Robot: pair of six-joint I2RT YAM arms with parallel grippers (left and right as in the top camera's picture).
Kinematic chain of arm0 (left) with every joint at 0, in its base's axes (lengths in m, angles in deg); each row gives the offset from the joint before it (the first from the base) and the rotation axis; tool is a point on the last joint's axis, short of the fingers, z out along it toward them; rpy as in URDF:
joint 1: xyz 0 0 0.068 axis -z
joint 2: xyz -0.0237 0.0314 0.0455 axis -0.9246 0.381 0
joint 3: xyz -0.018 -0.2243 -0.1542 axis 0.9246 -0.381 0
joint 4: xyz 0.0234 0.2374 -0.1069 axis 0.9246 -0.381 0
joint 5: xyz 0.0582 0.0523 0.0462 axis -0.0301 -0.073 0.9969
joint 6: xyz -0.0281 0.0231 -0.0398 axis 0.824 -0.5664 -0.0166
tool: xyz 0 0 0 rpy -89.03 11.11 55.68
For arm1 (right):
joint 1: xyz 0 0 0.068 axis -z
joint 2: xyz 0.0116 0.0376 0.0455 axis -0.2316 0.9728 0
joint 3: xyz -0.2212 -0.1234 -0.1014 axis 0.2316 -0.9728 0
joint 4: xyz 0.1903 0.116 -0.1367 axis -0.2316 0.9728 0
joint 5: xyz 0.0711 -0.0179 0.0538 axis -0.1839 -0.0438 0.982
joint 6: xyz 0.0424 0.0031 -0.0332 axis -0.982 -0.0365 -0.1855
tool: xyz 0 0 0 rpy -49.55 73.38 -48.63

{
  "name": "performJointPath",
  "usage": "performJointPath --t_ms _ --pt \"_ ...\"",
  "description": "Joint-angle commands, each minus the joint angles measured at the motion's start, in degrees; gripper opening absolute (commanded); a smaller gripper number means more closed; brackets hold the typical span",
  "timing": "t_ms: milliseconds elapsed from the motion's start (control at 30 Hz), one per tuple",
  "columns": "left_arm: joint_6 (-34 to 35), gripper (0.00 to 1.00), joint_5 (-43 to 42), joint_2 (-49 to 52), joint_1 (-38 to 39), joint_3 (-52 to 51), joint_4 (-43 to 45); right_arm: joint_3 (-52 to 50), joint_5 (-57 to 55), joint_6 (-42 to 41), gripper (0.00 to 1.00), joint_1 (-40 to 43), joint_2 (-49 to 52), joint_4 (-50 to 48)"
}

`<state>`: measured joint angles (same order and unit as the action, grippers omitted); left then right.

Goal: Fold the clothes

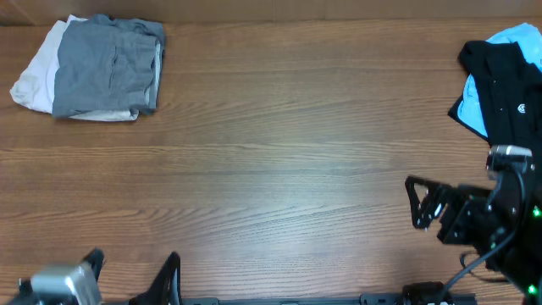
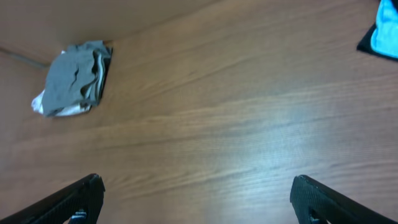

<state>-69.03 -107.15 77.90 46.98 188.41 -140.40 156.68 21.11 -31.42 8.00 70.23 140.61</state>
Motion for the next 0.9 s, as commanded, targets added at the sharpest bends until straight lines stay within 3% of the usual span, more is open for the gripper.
performJointPath --t_ms 0,867 --pt "-1.1 1.00 3.8 -1.0 0.4 -1.6 0.4 -2.1 -1.6 0.0 1.00 -0.1 1.4 -2.5" --pt "-1.2 1.00 3.8 -1.0 0.4 -1.6 0.3 -2.1 -1.6 0.0 1.00 -0.1 5.1 -2.3"
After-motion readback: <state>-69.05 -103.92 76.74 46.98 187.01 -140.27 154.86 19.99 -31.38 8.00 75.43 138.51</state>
